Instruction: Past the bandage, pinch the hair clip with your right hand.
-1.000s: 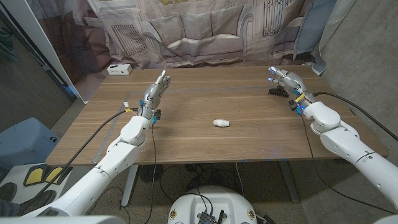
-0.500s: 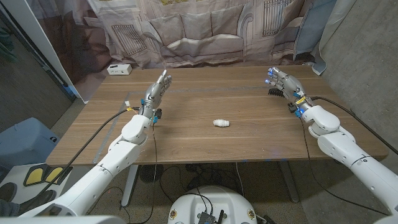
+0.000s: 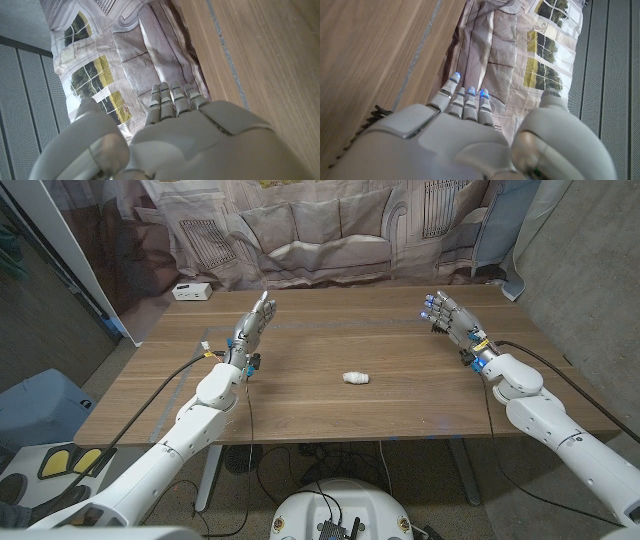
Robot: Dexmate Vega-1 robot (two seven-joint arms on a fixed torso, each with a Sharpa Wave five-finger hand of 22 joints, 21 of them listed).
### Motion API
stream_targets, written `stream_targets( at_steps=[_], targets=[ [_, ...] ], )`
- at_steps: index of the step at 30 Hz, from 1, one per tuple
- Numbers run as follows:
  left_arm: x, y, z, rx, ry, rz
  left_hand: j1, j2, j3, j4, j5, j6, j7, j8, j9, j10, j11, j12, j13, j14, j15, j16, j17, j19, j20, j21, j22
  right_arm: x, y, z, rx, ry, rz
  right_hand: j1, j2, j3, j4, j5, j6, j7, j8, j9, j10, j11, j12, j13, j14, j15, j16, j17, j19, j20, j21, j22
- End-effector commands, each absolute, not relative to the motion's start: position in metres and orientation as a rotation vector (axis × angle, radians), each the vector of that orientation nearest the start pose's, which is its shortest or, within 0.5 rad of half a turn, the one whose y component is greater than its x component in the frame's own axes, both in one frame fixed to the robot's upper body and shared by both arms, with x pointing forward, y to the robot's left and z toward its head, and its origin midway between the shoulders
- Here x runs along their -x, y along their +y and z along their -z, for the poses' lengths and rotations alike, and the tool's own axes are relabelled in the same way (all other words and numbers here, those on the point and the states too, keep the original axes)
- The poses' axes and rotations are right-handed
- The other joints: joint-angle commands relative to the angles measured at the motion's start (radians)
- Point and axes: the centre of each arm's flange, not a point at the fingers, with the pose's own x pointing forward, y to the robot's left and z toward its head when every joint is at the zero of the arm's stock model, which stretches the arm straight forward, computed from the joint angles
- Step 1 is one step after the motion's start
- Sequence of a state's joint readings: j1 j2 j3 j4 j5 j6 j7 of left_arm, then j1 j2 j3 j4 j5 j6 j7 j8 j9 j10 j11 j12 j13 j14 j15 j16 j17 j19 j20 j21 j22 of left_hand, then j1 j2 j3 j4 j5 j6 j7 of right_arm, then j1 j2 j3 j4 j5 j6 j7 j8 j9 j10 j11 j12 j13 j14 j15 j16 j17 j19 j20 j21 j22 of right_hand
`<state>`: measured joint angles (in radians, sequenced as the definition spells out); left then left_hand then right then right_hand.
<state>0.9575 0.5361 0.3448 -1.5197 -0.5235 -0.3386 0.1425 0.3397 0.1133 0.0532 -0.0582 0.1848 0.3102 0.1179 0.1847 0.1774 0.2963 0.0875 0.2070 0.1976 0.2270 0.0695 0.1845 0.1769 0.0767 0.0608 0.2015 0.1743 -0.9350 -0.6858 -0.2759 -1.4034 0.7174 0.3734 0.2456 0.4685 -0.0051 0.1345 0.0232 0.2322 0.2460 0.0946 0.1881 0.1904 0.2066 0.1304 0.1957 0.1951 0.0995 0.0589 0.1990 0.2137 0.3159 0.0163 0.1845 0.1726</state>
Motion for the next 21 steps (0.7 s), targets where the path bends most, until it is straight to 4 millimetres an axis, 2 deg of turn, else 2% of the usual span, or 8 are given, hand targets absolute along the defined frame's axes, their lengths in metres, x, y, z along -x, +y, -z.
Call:
stream_targets(
  at_steps=[1,6,13,21],
  targets=[
    [-0.605,0.274,0.020,0.025,-0.731,0.152,-0.006,0.003,0.008,-0.003,0.000,-0.006,0.002,-0.003,0.003,-0.009,-0.001,-0.001,0.003,-0.012,0.001,-0.002,0.003,-0.003,-0.005,-0.004,0.005,-0.616,-0.335,0.015,0.054,-0.681,-0.423,-0.013,0.001,-0.006,0.001,-0.006,-0.006,0.003,-0.002,0.001,-0.005,0.000,-0.002,0.002,-0.007,-0.001,-0.004,0.001,-0.005,-0.003,-0.002,0.000],
    [-0.605,0.274,0.031,0.048,-0.712,0.169,-0.007,0.004,0.009,-0.003,0.000,-0.012,0.000,-0.004,0.003,-0.016,-0.001,-0.004,0.003,-0.018,0.001,-0.003,0.003,-0.008,-0.010,-0.006,0.005,-0.619,-0.330,0.022,0.057,-0.669,-0.440,-0.019,-0.002,-0.009,0.002,-0.008,-0.016,0.001,-0.004,0.001,-0.009,0.001,-0.003,0.001,-0.009,0.001,-0.003,0.001,-0.009,-0.001,-0.001,0.000],
    [-0.603,0.267,0.031,0.034,-0.705,0.179,-0.007,0.004,0.010,-0.004,0.000,-0.016,-0.004,-0.004,0.003,-0.019,-0.005,-0.004,0.003,-0.023,0.002,-0.003,0.003,-0.010,-0.011,-0.006,0.005,-0.626,-0.331,0.033,0.005,-0.653,-0.449,-0.031,-0.006,-0.015,0.005,-0.011,-0.020,0.000,-0.004,0.000,-0.005,-0.001,-0.001,0.001,0.000,0.002,0.002,0.002,0.002,-0.003,0.005,0.000],
    [-0.601,0.268,0.034,0.029,-0.701,0.168,-0.007,0.004,0.011,-0.005,0.000,-0.015,-0.003,-0.002,0.003,-0.019,-0.004,-0.003,0.003,-0.024,0.001,-0.002,0.003,-0.011,-0.012,-0.006,0.005,-0.626,-0.334,0.031,0.012,-0.655,-0.461,-0.037,-0.006,-0.018,0.006,-0.013,-0.021,0.002,-0.002,0.000,-0.006,0.002,-0.001,0.001,0.002,0.006,0.003,0.002,0.004,-0.001,0.006,0.000]
  ],
)
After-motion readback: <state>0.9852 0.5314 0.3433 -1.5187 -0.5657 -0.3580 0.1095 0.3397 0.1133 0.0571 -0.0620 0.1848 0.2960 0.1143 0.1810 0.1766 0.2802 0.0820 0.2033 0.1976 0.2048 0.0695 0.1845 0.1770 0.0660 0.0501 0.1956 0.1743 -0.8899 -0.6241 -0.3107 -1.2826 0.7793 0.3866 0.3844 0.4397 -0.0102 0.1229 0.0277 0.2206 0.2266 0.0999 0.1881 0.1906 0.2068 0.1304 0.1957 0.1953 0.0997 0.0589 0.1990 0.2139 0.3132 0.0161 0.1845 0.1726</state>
